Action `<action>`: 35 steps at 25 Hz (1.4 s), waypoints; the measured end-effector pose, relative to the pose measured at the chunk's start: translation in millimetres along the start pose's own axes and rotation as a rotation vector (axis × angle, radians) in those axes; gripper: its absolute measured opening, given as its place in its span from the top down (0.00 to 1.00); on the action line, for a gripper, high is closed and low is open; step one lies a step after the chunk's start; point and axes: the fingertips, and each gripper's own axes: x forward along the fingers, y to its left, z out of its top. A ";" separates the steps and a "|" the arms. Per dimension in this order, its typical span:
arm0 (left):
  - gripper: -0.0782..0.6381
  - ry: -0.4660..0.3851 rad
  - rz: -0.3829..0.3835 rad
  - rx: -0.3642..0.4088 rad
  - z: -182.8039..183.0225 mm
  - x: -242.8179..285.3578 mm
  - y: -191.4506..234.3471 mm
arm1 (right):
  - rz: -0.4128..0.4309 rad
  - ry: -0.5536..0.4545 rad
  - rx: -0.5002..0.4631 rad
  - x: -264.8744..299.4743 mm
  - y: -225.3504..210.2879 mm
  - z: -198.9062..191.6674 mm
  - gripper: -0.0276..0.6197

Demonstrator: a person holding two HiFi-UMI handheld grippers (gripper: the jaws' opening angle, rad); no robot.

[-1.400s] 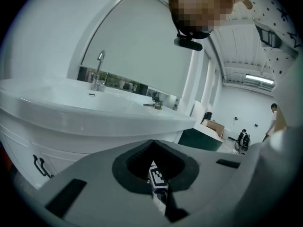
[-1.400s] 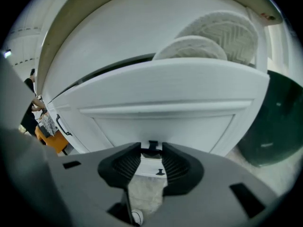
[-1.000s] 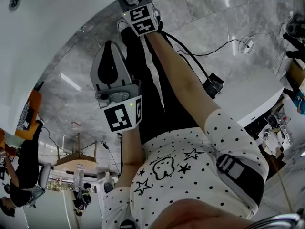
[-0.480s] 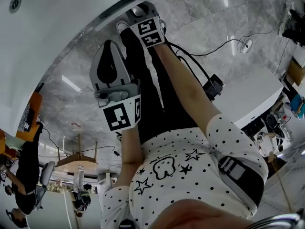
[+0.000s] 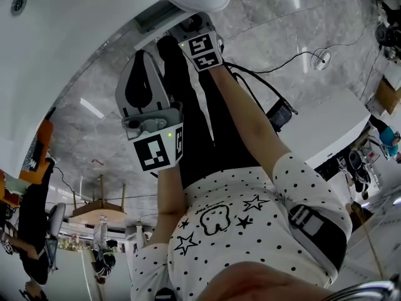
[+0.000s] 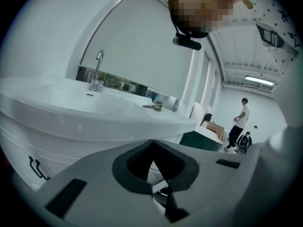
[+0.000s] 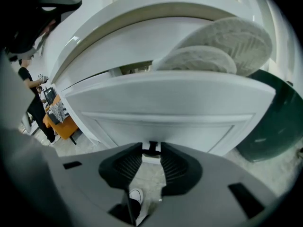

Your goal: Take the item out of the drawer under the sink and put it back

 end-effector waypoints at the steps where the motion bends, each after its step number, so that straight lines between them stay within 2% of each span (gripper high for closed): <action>1: 0.88 0.001 0.001 0.000 0.8 0.6 -0.5 | 0.002 -0.002 -0.001 -0.4 -0.2 0.8 0.76; 31: 0.88 0.000 0.011 0.014 6.3 4.5 0.8 | 0.010 0.008 -0.001 -10.9 0.3 5.9 0.75; 32: 0.88 -0.003 0.009 0.015 7.8 4.5 0.1 | 0.004 -0.007 0.002 -15.3 -1.5 9.7 0.76; 33: 0.88 -0.006 0.007 0.017 9.4 4.7 -0.5 | -0.004 -0.025 0.007 -20.2 -4.1 14.4 0.91; 35: 0.88 -0.017 -0.002 0.021 14.2 5.4 -1.5 | -0.002 -0.051 0.026 -29.3 -7.9 23.5 0.94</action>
